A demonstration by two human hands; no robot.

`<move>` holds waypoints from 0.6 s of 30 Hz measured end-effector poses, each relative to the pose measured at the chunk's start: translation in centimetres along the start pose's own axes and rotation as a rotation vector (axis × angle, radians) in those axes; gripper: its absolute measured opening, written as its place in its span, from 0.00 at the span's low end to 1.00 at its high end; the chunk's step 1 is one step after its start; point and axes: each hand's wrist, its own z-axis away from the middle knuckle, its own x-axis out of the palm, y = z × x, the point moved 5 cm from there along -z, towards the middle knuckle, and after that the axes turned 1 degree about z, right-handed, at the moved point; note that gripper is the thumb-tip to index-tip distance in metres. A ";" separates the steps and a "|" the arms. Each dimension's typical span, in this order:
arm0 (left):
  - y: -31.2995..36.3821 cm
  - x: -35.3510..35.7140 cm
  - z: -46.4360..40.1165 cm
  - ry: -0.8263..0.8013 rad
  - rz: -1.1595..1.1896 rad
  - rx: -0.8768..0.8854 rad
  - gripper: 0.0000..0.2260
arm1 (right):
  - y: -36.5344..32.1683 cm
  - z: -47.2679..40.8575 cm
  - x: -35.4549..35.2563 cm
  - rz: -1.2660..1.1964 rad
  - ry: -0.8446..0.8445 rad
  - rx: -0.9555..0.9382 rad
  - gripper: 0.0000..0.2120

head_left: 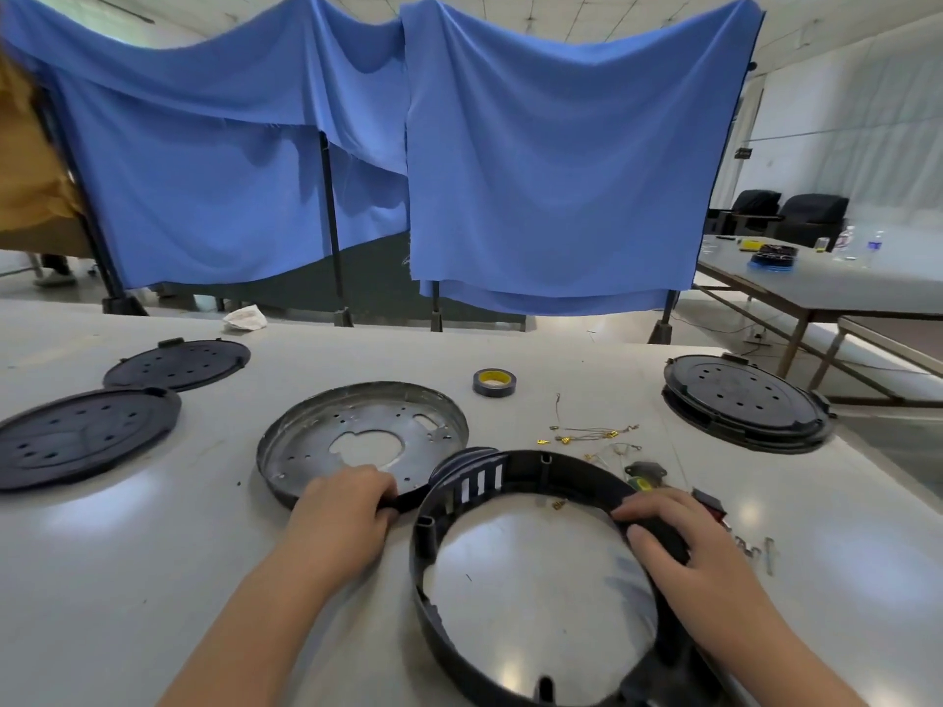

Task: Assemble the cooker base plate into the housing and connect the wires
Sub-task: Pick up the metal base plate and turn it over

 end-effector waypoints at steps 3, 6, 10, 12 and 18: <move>0.0 -0.1 -0.1 0.065 -0.002 0.018 0.06 | -0.3 0.1 0.0 0.002 0.002 -0.004 0.14; -0.2 -0.5 -0.2 0.133 0.002 0.010 0.06 | -0.2 0.1 -0.1 -0.001 0.007 0.011 0.14; -0.1 -2.1 0.2 0.274 0.110 0.032 0.03 | -0.2 0.2 0.0 0.000 0.011 0.016 0.14; 0.7 -3.1 0.7 0.332 0.171 0.106 0.01 | -0.2 0.2 0.0 0.005 0.013 0.015 0.14; 6.2 -5.7 2.9 0.393 0.255 0.397 0.03 | -0.2 0.2 -0.2 -0.095 0.054 0.049 0.10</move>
